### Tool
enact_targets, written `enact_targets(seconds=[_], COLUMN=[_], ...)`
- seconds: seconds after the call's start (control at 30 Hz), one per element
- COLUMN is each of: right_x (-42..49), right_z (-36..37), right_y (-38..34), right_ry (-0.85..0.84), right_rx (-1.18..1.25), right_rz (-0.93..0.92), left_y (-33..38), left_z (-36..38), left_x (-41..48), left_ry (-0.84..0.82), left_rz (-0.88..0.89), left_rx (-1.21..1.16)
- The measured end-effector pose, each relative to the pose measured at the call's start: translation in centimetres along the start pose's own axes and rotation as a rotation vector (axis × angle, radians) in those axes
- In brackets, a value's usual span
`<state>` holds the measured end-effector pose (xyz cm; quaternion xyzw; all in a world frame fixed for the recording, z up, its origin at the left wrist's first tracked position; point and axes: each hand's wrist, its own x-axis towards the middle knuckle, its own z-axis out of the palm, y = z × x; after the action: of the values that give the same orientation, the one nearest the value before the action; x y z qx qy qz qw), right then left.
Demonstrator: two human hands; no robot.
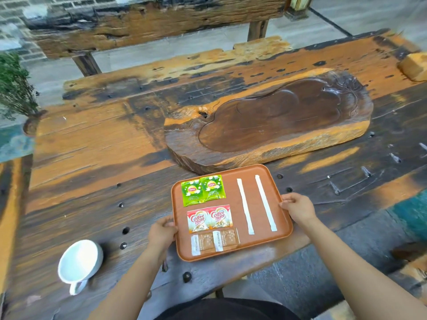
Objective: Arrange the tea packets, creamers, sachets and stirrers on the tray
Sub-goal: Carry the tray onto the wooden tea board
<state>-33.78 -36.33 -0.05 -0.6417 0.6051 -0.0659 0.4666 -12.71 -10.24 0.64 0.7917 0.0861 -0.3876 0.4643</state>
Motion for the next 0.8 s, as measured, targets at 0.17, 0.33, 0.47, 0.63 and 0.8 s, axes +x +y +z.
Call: enact_targets(seconds=[0.17,0.33,0.47,0.63,0.8], right_x=[-0.2,0.5,2.1,6.6,12.2], right_z=[-1.4,-3.4,-5.2,-7.4,-9.6], right_y=[-2.3,-5.4,-8.0,-10.6,-12.8], right_ry=[0.05,0.071,0.067,0.039,-0.014], right_rx=[0.037,0.064,0.058,0.06,0.068], right_rz=[-0.052,-0.114,-0.155,-0.194,-0.222], left_y=[3.0,5.8,8.5,11.6,14.6], left_z=[-0.6,-0.2,1.2,4.0,8.1], left_x=[-1.1,-1.0,-0.8,0.1,1.5], left_ry=[-0.046,-0.071,-0.093,-0.084,-0.027], left_rz=[0.085,0.126,0.131,0.131,0.105], left_rx=[-0.081,-0.158,-0.223,-0.286,-0.334])
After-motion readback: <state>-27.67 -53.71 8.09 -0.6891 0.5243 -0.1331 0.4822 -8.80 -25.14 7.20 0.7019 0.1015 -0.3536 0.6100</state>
